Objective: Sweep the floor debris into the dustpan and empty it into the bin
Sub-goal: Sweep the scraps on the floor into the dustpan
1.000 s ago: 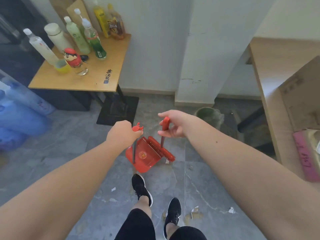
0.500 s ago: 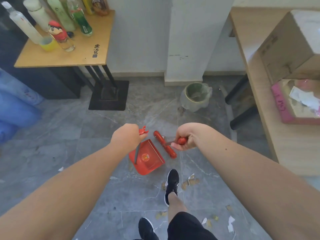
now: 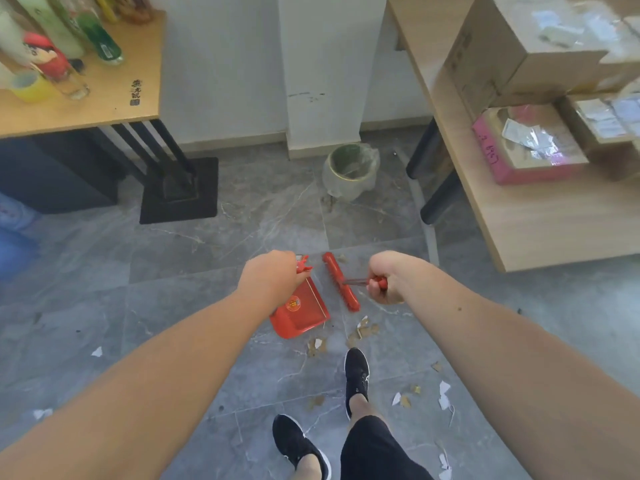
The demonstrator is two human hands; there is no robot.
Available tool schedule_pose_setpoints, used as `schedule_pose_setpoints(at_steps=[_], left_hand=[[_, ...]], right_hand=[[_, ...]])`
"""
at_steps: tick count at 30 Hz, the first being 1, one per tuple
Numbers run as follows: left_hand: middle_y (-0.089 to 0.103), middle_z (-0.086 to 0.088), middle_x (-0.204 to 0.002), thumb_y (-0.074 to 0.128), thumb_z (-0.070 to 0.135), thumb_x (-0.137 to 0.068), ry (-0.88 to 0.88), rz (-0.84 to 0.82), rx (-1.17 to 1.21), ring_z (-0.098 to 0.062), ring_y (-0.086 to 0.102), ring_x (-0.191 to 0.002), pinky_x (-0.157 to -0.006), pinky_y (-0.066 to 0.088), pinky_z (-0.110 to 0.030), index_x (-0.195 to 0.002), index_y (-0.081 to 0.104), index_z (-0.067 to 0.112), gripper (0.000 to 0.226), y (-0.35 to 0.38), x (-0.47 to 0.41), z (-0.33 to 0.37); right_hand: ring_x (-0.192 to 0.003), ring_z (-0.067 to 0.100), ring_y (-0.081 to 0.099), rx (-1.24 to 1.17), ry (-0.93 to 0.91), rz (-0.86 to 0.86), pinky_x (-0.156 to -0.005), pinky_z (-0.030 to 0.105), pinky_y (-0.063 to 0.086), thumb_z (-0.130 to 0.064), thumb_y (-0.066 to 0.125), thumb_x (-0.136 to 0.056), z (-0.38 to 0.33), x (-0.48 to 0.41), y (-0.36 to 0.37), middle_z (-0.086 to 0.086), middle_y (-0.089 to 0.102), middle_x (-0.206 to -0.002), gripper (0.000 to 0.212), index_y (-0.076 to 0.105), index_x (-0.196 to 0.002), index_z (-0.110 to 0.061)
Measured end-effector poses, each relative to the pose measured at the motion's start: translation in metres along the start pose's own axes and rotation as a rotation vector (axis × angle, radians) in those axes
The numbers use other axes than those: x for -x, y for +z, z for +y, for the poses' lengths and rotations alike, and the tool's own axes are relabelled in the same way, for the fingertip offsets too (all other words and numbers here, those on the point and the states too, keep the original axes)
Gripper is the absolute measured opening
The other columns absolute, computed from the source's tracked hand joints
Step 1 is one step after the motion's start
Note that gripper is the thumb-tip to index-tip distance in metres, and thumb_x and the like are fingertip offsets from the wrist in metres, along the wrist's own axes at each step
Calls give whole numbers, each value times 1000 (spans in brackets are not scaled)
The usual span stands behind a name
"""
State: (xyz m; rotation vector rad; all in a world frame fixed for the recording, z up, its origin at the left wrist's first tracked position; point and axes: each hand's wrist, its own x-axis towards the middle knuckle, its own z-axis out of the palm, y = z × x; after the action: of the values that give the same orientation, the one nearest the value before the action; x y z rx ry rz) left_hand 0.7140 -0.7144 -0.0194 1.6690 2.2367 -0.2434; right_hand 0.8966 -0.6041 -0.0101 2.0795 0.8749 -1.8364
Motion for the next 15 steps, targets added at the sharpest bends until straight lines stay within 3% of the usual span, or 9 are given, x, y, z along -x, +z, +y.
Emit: schedule_pose_setpoints(at_steps=[2,7,15], left_hand=[[66,-6,-98,44,59,-98,10,-15,-13,-28,66,-92,-66,42,-32,-93,54,17,44,-3,-10,19],[65,-5,-98,45,60,-97,-6,-76,8,-27,66,-91,-67,44,-34,-93,54,17,44,-3,-50,68],[66,-3,-99,50,59,-95,-46,-91,10,-25,66,-92,-69,48,-34,-102,57,16,44,0,-110,123]], right_hand=[[-24,8,29,-13,-1,6,-31,9,28,2,27,-95,-2,-4,-21,0,43,-36,29,42,-71,-5],[-45,9,34,-25,9,45,-36,10,31,1,35,-90,-20,-30,-79,3,38,-60,21,45,-73,-6],[-44,10,29,-7,-10,107,-34,10,35,-1,34,-91,-64,-79,-142,4,36,-65,17,49,-88,-7]])
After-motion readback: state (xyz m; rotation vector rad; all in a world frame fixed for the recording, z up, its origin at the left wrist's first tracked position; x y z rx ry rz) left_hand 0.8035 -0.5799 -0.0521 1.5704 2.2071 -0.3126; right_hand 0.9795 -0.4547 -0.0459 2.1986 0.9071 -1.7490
